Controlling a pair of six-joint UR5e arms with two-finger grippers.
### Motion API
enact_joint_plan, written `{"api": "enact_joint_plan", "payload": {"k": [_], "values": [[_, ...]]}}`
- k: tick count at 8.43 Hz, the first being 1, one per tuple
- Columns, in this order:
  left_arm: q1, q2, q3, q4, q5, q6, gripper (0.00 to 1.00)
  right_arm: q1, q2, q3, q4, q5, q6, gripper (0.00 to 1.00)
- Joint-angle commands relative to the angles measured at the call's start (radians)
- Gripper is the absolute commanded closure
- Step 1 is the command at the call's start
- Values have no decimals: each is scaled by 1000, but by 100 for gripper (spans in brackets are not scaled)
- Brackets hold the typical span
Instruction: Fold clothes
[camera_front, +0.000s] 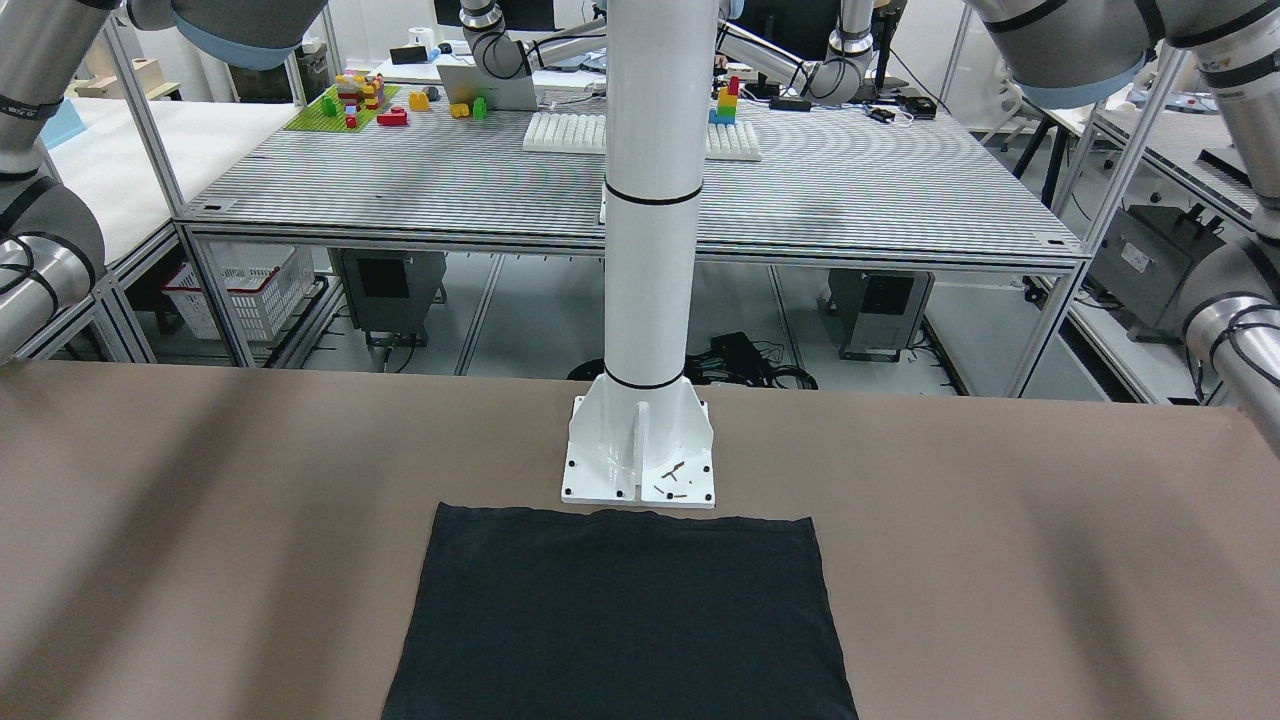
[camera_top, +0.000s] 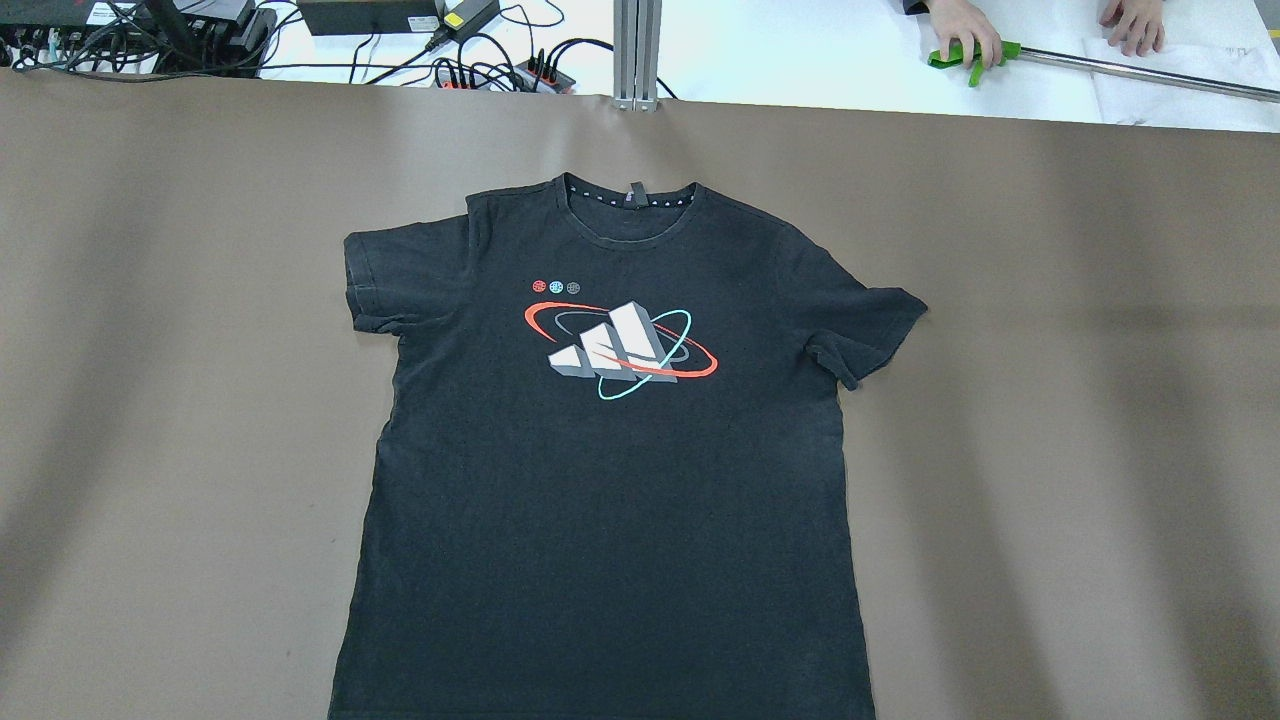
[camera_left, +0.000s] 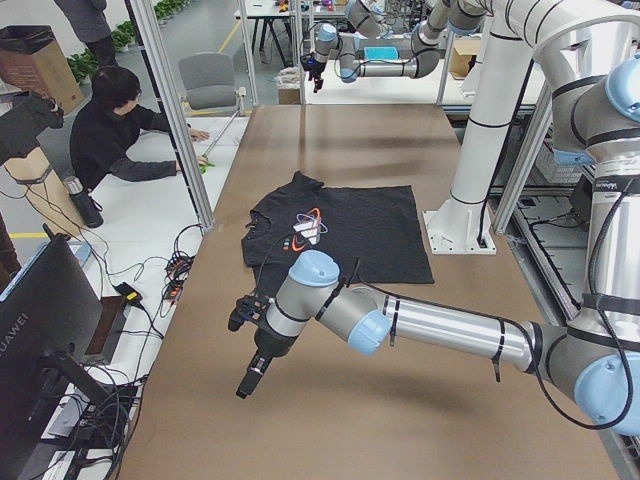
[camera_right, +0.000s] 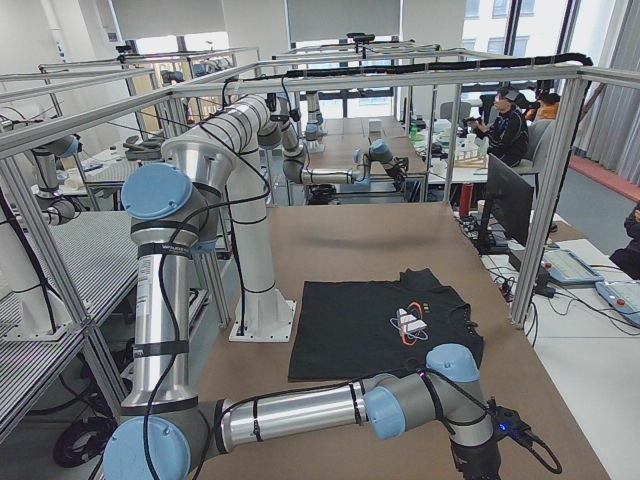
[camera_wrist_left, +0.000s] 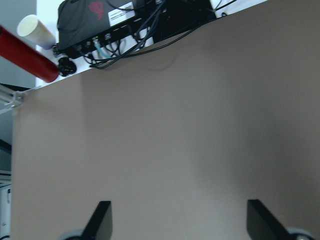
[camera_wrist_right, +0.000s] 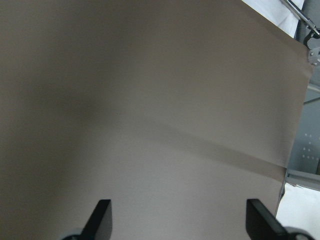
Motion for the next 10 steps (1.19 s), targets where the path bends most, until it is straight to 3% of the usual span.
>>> {"api": "enact_joint_plan", "payload": {"k": [1,3,5,6,8,10], "values": [[54,-72,-2,-3,-108,-89,5,-30,49,-6,1,115,70,6],[181,-160,27,-1,-104,-202,5,-124,109,-35,4,123,179,6],[229,-295,154,-47,-107,-250,5,-153,158,-135,180,124,360,6],[257,-354,257,-140,-105,-317,5,-180,160,-170,294,123,492,6],[284,-431,406,-305,-107,-420,5,-217,178,-178,326,123,582,6],[314,-470,410,-307,-102,-467,5,-271,203,-181,378,127,714,6]]}}
